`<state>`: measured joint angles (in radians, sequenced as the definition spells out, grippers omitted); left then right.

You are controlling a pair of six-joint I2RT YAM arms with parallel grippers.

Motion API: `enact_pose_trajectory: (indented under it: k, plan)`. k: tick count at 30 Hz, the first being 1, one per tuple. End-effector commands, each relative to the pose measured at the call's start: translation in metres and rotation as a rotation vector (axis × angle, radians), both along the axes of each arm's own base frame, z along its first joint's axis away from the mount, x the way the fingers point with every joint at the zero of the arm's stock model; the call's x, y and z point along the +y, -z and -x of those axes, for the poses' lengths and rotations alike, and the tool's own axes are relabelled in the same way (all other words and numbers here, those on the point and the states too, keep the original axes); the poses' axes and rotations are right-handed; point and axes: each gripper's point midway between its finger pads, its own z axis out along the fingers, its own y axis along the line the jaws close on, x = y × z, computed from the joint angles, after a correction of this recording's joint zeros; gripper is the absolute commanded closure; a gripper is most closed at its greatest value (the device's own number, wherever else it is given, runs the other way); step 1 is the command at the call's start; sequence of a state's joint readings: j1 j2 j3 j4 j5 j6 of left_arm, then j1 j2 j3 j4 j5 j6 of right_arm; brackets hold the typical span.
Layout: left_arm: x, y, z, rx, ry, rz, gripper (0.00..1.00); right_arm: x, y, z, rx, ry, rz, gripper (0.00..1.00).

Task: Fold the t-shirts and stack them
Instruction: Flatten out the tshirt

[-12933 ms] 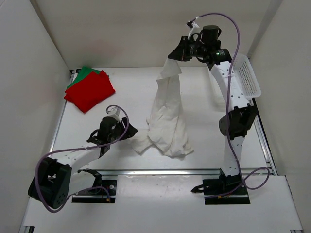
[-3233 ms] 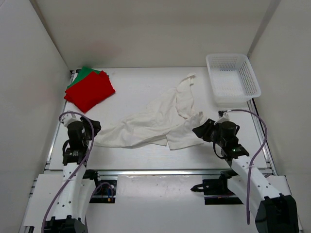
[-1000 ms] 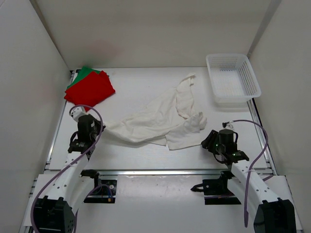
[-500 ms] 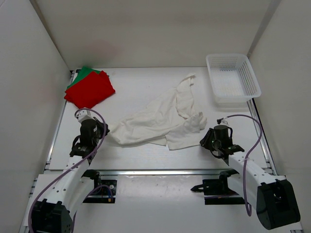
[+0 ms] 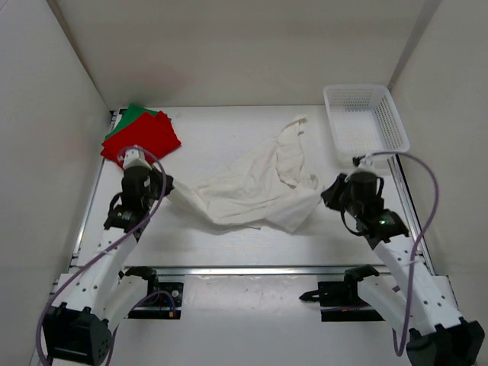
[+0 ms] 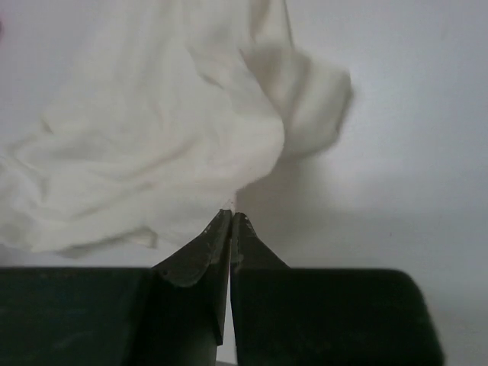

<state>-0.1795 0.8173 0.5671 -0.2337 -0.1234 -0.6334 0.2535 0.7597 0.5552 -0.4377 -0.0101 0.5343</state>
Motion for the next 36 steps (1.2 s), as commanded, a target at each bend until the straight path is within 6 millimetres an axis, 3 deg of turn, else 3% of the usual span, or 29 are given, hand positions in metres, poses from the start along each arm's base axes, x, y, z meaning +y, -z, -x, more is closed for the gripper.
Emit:
enact_pose_trajectory:
  k: [1, 2, 3, 4, 5, 6, 7, 8, 9, 11, 12, 14, 15, 16, 17, 18, 19, 20, 21, 22, 23, 24, 26, 27, 28, 32, 33, 34, 36]
  plan:
    - [-0.028, -0.075, -0.023, -0.068, 0.165, -0.008, 1.0, -0.016, -0.15, -0.013, -0.316, 0.039, 0.079, 1.0]
    - [-0.039, -0.117, -0.028, -0.13, 0.228, -0.004, 1.0, -0.023, -0.161, -0.011, -0.306, 0.063, 0.118, 1.0]
    - [-0.046, -0.116, -0.029, -0.095, 0.266, -0.011, 1.0, -0.031, -0.199, -0.004, -0.358, 0.088, 0.146, 1.0]
    - [-0.048, -0.15, -0.031, -0.149, 0.268, -0.006, 1.0, -0.03, -0.245, -0.001, -0.444, 0.085, 0.139, 1.0]
    - [-0.046, -0.184, -0.03, -0.221, 0.261, 0.0, 1.0, -0.034, -0.252, -0.002, -0.432, 0.102, 0.174, 1.0]
    - [-0.041, -0.216, -0.026, -0.29, 0.257, 0.013, 1.0, -0.038, -0.291, 0.005, -0.502, 0.11, 0.182, 1.0]
    - [-0.032, -0.23, -0.024, -0.311, 0.239, 0.031, 1.0, -0.043, -0.327, 0.015, -0.568, 0.122, 0.178, 1.0]
    - [-0.026, -0.261, -0.02, -0.372, 0.235, 0.043, 1.0, -0.043, -0.338, 0.012, -0.572, 0.125, 0.196, 1.0]
    - [-0.013, -0.287, -0.016, -0.412, 0.218, 0.056, 1.0, -0.045, -0.369, 0.014, -0.615, 0.136, 0.198, 1.0]
    - [0.002, -0.314, -0.01, -0.449, 0.186, 0.064, 1.0, -0.055, -0.436, 0.03, -0.754, 0.144, 0.183, 1.0]
    - [0.001, -0.331, -0.008, -0.477, 0.189, 0.061, 1.0, -0.048, -0.444, 0.022, -0.757, 0.115, 0.187, 1.0]
    - [0.001, -0.352, 0.002, -0.499, 0.172, 0.052, 1.0, -0.026, -0.485, 0.035, -0.896, 0.03, 0.105, 1.0]
    - [0.001, -0.368, 0.007, -0.532, 0.168, 0.045, 1.0, -0.022, -0.486, 0.025, -0.88, 0.059, 0.121, 1.0]
    - [0.006, -0.383, 0.014, -0.559, 0.139, 0.032, 1.0, -0.008, -0.499, 0.029, -0.898, 0.033, 0.095, 1.0]
    - [0.009, -0.382, 0.013, -0.542, 0.128, 0.029, 1.0, 0.019, -0.506, 0.045, -0.928, -0.097, 0.091, 1.0]
    - [0.012, -0.397, 0.018, -0.575, 0.109, 0.012, 1.0, 0.004, -0.512, 0.042, -0.902, 0.068, 0.117, 1.0]
    - [0.017, -0.397, 0.018, -0.57, 0.08, 0.0, 1.0, 0.013, -0.514, 0.062, -0.874, 0.078, 0.111, 1.0]
    - [0.011, -0.396, 0.018, -0.568, 0.09, -0.001, 1.0, 0.005, -0.508, 0.064, -0.935, 0.156, 0.178, 1.0]
    - [0.011, -0.392, 0.016, -0.556, 0.088, -0.009, 1.0, 0.016, -0.515, 0.061, -0.977, 0.171, 0.274, 1.0]
    - [0.012, -0.384, 0.011, -0.539, 0.082, -0.004, 1.0, 0.028, -0.535, 0.053, -0.938, 0.138, 0.364, 1.0]
    - [0.01, -0.382, 0.008, -0.542, 0.092, 0.01, 1.0, 0.023, -0.561, 0.059, -0.993, 0.105, 0.267, 1.0]
    - [0.01, -0.369, 0.003, -0.519, 0.095, 0.019, 1.0, 0.011, -0.566, 0.06, -1.027, 0.14, 0.233, 1.0]
    - [0.009, -0.35, -0.011, -0.492, 0.093, 0.028, 1.0, 0.021, -0.56, 0.056, -1.018, 0.124, 0.345, 1.0]
    - [0.008, -0.334, -0.02, -0.462, 0.088, 0.028, 1.0, 0.039, -0.546, 0.043, -1.004, 0.143, 0.351, 1.0]
    - [0.006, -0.315, -0.027, -0.422, 0.085, 0.025, 1.0, 0.034, -0.539, 0.041, -1.019, 0.12, 0.394, 1.0]
    - [-0.004, -0.256, -0.05, -0.318, 0.108, 0.033, 1.0, 0.082, -0.464, -0.008, -0.935, -0.042, 0.529, 1.0]
    - [-0.009, -0.251, -0.051, -0.316, 0.109, 0.033, 1.0, 0.074, -0.438, -0.035, -0.856, -0.083, 0.508, 1.0]
    - [-0.01, -0.235, -0.052, -0.289, 0.113, 0.018, 1.0, 0.082, -0.421, -0.049, -0.801, -0.106, 0.411, 1.0]
    - [-0.006, -0.217, -0.059, -0.26, 0.104, 0.007, 1.0, 0.072, -0.354, -0.095, -0.659, -0.211, 0.395, 1.0]
